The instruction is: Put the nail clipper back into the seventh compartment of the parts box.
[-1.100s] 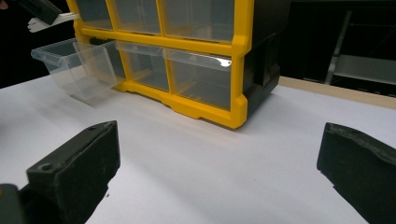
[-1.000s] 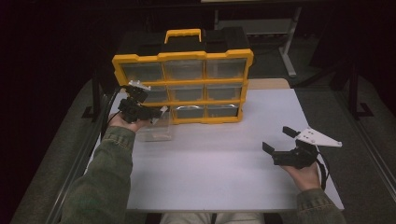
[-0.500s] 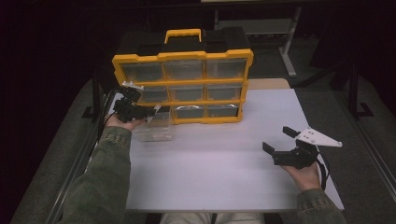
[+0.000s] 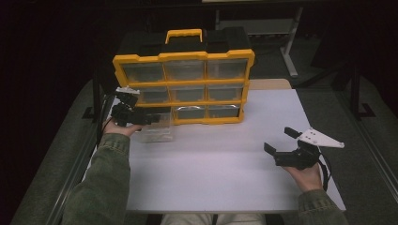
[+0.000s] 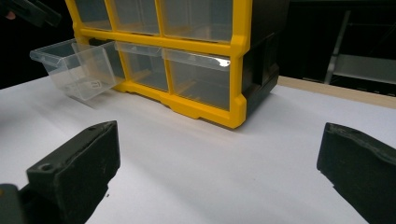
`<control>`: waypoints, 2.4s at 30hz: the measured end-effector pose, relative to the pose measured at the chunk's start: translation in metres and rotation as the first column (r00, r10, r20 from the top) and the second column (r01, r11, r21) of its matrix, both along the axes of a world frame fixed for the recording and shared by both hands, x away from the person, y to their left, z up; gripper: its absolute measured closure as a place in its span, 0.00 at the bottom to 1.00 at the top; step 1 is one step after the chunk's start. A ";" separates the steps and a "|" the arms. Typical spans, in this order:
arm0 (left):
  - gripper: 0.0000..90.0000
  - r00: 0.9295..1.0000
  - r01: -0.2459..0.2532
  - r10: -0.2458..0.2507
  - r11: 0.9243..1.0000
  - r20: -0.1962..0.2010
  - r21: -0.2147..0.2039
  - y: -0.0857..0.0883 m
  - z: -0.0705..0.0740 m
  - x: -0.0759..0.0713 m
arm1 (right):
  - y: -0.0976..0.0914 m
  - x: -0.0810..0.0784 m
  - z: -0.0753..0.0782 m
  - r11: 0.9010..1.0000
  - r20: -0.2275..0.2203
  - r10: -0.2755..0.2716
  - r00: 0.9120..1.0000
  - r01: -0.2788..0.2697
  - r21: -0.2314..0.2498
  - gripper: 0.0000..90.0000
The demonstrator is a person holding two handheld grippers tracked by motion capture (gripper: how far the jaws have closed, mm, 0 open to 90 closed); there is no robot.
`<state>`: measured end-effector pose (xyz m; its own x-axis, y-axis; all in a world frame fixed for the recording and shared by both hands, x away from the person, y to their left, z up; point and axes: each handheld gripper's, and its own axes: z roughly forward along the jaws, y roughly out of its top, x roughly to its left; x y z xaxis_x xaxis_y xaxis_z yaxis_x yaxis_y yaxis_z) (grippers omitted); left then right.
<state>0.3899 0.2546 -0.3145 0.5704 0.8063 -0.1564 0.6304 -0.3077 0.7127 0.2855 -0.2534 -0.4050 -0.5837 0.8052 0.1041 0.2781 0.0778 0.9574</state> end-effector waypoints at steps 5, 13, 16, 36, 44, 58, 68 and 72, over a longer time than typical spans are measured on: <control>0.00 1.000 0.013 -0.012 0.999 0.029 -0.033 0.005 -0.003 -0.009 | 0.000 0.000 0.000 1.000 -0.001 -0.002 1.000 0.002 0.003 0.00; 0.00 0.997 0.013 -0.009 0.998 0.077 -0.060 0.013 -0.005 -0.024 | 0.000 -0.001 0.000 1.000 -0.002 -0.003 1.000 0.003 0.002 0.00; 0.00 0.996 0.024 -0.018 0.997 0.091 -0.068 0.016 -0.006 -0.029 | 0.000 -0.001 0.000 1.000 -0.003 -0.003 1.000 0.003 0.002 0.00; 0.00 0.985 0.023 -0.002 0.993 0.171 -0.118 0.039 -0.022 -0.061 | 0.000 -0.001 0.000 1.000 0.000 -0.005 1.000 0.005 -0.008 0.00; 0.00 0.980 0.035 -0.011 0.993 0.200 -0.115 0.051 -0.030 -0.071 | 0.001 -0.001 -0.001 1.000 -0.004 -0.008 1.000 0.008 -0.021 0.00; 0.00 0.958 0.035 0.018 0.984 0.287 -0.176 0.061 -0.048 -0.085 | 0.001 -0.001 -0.002 0.999 -0.007 -0.019 1.000 0.019 -0.029 0.00; 0.00 0.953 0.041 0.019 0.980 0.303 -0.193 0.065 -0.066 -0.094 | 0.000 -0.001 -0.002 0.999 -0.003 -0.019 1.000 0.019 -0.034 0.00; 0.00 0.953 0.033 0.029 0.979 0.300 -0.200 0.068 -0.073 -0.097 | 0.000 -0.001 -0.002 0.999 -0.006 -0.020 1.000 0.020 -0.034 0.00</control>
<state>0.2930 0.3230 -0.3875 0.6173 0.7749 -0.1361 0.3773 -0.1398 0.9155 0.2850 -0.2531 -0.4067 -0.5666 0.8201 0.0799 0.2859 0.1048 0.9525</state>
